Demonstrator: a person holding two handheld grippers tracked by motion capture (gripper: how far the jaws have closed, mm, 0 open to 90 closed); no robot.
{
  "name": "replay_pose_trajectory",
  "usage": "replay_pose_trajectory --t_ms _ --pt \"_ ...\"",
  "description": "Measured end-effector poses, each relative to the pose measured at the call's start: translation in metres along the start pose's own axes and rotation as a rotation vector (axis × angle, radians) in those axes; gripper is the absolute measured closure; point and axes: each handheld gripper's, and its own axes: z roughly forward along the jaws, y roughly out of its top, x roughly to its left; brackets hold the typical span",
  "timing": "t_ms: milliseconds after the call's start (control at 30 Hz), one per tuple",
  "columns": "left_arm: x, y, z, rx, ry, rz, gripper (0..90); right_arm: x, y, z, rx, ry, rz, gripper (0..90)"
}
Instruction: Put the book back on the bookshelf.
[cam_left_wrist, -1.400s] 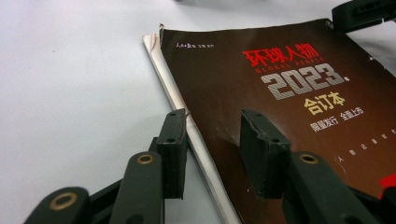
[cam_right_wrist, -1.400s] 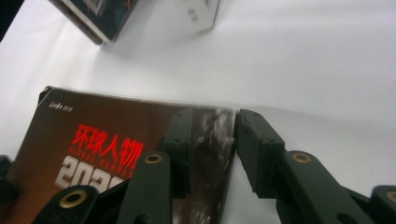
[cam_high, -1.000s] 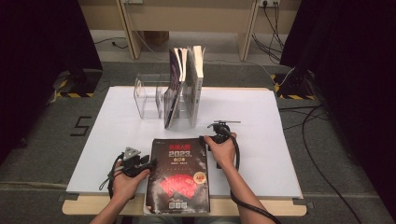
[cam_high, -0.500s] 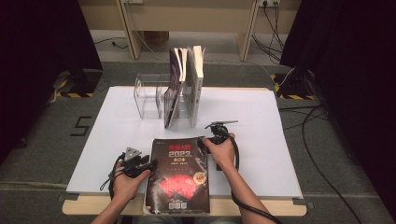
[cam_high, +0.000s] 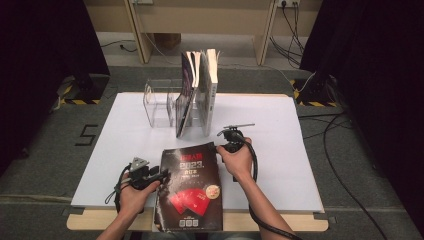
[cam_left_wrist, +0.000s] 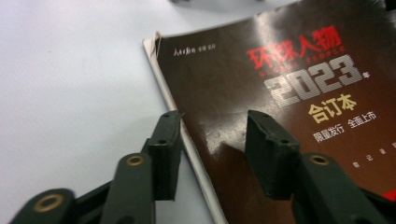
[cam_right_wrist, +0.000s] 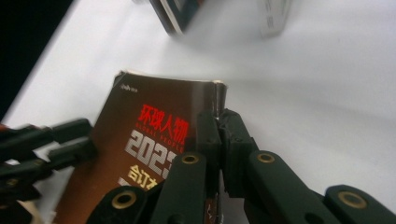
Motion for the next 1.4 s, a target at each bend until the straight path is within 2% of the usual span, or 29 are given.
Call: replay_pose_trajectory --t_ms 67,100,133,200,233,367,433,633,700,800,900,1100,1300,1400 --pt "0.004 0.006 -0.006 -0.028 0.008 -0.018 47.9 0.007 0.003 -0.007 -0.033 0.015 -0.014 88.2" --pt "0.004 0.006 -0.006 -0.028 0.008 -0.018 46.0 0.007 0.003 -0.007 -0.033 0.015 -0.014 88.2" --pt "0.006 0.012 -0.011 -0.062 0.016 -0.027 44.5 0.015 0.008 -0.014 -0.069 0.035 -0.027 88.2" --pt "0.006 0.015 -0.015 -0.076 0.023 -0.02 40.9 0.026 0.013 -0.023 -0.1 0.053 -0.048 88.2" --pt "0.006 0.021 -0.022 -0.106 0.018 -0.027 39.2 0.031 0.016 -0.028 -0.116 0.059 -0.062 88.2" --pt "0.005 0.03 -0.033 -0.144 0.023 -0.021 33.5 0.053 0.028 -0.045 -0.179 0.086 -0.095 88.3" --pt "0.004 0.038 -0.043 -0.175 0.024 -0.025 30.4 0.061 0.034 -0.053 -0.207 0.118 -0.101 88.3" --pt "0.003 0.051 -0.054 -0.216 0.012 -0.026 30.6 0.084 0.052 -0.06 -0.261 0.085 -0.169 88.3" --pt "0.0 0.054 -0.057 -0.222 -0.006 -0.026 30.9 0.087 0.054 -0.06 -0.269 0.082 -0.175 88.3" --pt "-0.01 0.061 -0.058 -0.227 -0.044 -0.011 31.7 0.096 0.06 -0.062 -0.305 0.08 -0.196 88.3" --pt "-0.016 0.065 -0.058 -0.226 -0.056 -0.001 31.7 0.103 0.064 -0.065 -0.335 0.084 -0.2 88.3" --pt "-0.044 0.086 -0.061 -0.25 -0.092 0.058 30.4 0.118 0.074 -0.069 -0.414 0.083 -0.224 88.3" --pt "-0.07 0.106 -0.054 -0.265 -0.123 0.096 29.3 0.127 0.085 -0.065 -0.456 0.055 -0.237 88.3" --pt "-0.083 0.116 -0.051 -0.268 -0.123 0.125 28.3 0.131 0.09 -0.062 -0.472 0.049 -0.238 88.3"
